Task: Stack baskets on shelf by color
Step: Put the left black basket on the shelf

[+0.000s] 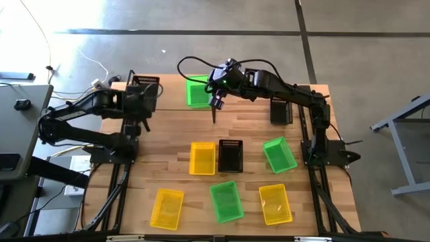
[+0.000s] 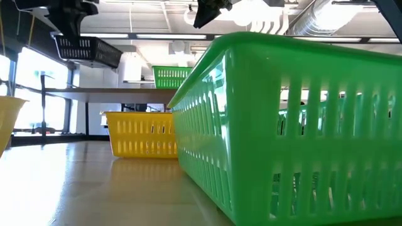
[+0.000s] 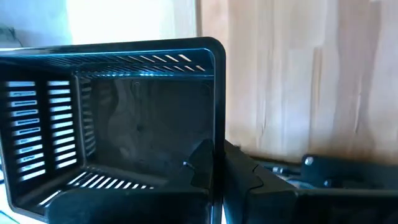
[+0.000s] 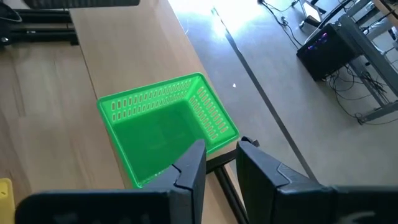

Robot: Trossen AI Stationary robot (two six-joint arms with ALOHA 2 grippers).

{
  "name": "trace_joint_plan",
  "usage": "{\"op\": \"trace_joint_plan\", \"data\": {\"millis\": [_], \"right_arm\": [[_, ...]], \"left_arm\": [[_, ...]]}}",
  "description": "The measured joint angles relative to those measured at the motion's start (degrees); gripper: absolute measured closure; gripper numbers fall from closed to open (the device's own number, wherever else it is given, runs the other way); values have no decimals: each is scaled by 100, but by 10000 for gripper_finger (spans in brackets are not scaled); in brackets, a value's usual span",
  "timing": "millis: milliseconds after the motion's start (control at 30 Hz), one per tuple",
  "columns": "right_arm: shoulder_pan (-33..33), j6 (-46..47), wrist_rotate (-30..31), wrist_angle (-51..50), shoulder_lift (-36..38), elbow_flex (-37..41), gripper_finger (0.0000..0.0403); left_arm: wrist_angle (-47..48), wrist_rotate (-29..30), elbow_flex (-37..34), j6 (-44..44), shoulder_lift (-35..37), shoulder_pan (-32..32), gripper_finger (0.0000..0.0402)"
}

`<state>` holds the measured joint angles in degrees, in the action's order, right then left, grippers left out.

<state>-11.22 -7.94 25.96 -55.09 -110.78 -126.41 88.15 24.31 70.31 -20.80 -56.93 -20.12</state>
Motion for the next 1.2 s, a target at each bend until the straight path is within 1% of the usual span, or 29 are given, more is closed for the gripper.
{"op": "trace_joint_plan", "data": {"millis": [100, 233, 300, 500, 733, 867, 1200], "right_arm": [[0, -2, 0, 0, 0, 0, 327], [0, -22, 0, 0, 0, 0, 327], [0, -66, 2, 0, 0, 0, 327], [0, -107, 7, 2, 0, 0, 327], [0, -107, 33, 2, 0, 0, 327], [0, -107, 33, 2, 0, 0, 327], [0, -105, 33, 2, 0, 0, 327]], "left_arm": [[-28, -133, -1, -481, -1, -562, 401], [-170, -463, -1, -1145, -27, -1242, 401], [-249, -629, -1, -1389, -84, -1523, 401], [-463, -879, -3, -1980, -371, -2203, 401], [-490, -922, -5, -2330, -688, -2666, 401], [-490, -1174, -5, -2489, -863, -2876, 401], [-514, -1174, -7, -2699, -1025, -3062, 396]]}}
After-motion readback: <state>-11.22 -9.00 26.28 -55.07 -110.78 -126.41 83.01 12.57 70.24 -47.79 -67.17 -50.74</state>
